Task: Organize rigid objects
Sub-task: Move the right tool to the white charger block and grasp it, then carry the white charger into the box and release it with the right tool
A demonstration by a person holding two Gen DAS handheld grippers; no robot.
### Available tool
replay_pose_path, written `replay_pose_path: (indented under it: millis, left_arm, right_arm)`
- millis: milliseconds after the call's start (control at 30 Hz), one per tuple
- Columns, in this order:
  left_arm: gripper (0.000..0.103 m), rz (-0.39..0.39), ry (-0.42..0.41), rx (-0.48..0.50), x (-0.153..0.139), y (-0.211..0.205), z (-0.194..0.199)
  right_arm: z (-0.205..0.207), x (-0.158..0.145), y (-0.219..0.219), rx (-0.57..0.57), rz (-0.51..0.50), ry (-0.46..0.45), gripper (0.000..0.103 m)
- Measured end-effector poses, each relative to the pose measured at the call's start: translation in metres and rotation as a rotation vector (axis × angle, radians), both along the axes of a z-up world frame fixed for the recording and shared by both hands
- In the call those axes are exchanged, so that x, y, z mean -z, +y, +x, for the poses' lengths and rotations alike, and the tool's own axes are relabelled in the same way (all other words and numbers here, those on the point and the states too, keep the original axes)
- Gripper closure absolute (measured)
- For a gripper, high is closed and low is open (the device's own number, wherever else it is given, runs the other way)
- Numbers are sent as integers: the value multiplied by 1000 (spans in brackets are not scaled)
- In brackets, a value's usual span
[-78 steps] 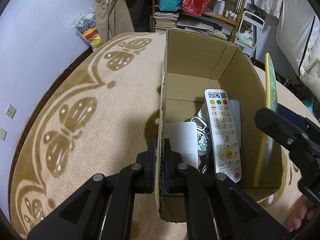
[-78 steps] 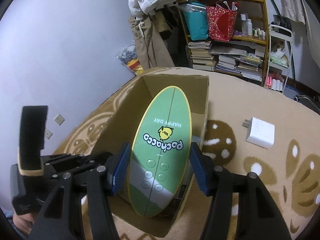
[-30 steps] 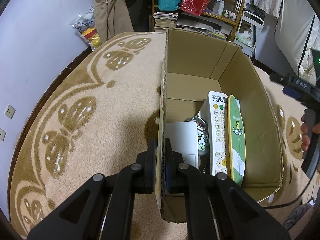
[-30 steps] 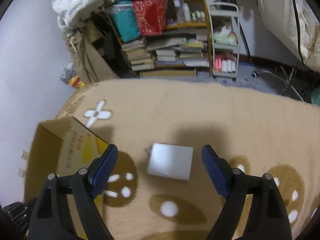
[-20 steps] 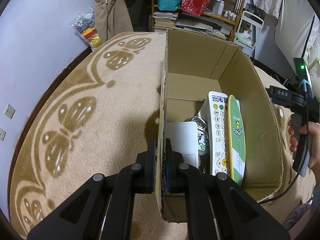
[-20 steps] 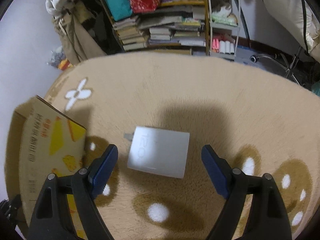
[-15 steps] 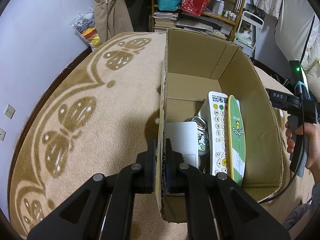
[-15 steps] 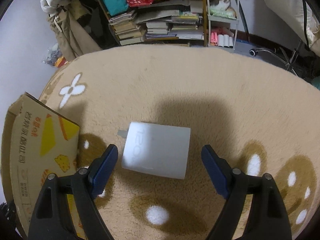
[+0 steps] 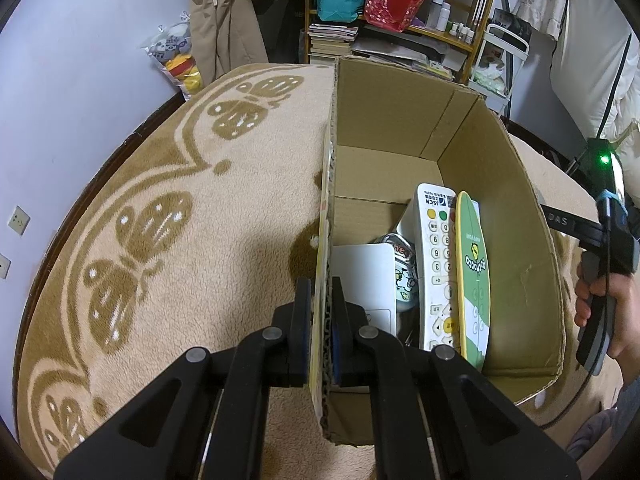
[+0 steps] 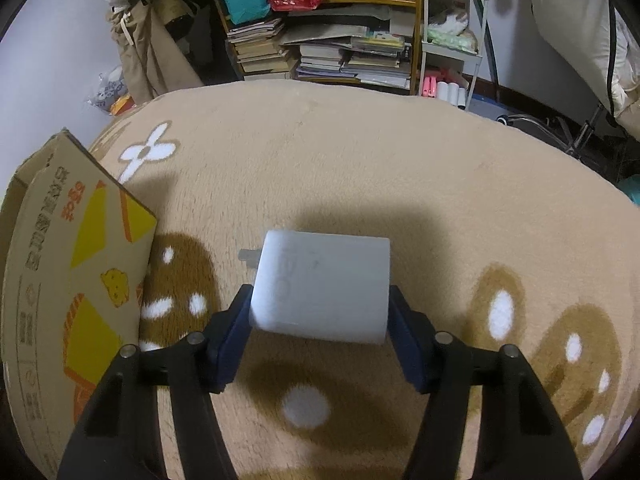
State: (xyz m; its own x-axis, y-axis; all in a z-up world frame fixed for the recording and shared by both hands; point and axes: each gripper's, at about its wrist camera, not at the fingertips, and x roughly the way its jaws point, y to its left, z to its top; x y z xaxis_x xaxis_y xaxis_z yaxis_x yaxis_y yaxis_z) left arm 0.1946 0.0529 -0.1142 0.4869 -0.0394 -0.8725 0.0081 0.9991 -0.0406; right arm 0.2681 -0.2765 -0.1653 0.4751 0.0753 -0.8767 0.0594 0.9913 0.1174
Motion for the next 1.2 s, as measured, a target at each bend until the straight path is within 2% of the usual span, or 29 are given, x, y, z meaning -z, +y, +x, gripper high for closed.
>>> replay_pose_path:
  millis: [433, 633, 767, 967, 1200]
  left_arm:
    - [94, 5, 0, -4, 1, 0, 0]
    - [94, 6, 1, -5, 1, 0, 0]
    - [94, 12, -1, -2, 2, 0, -1]
    - [94, 13, -1, -7, 1, 1, -2]
    - [94, 10, 0, -11, 1, 1, -2]
  right_arm:
    - [-39, -37, -4, -41, -5, -98, 38]
    - [-60, -64, 1, -49, 46, -190, 38]
    - [-67, -95, 13, -89, 81, -280, 38]
    - [-80, -126, 41, -175, 145, -371, 38]
    - [-92, -130, 77, -288, 194, -387, 38]
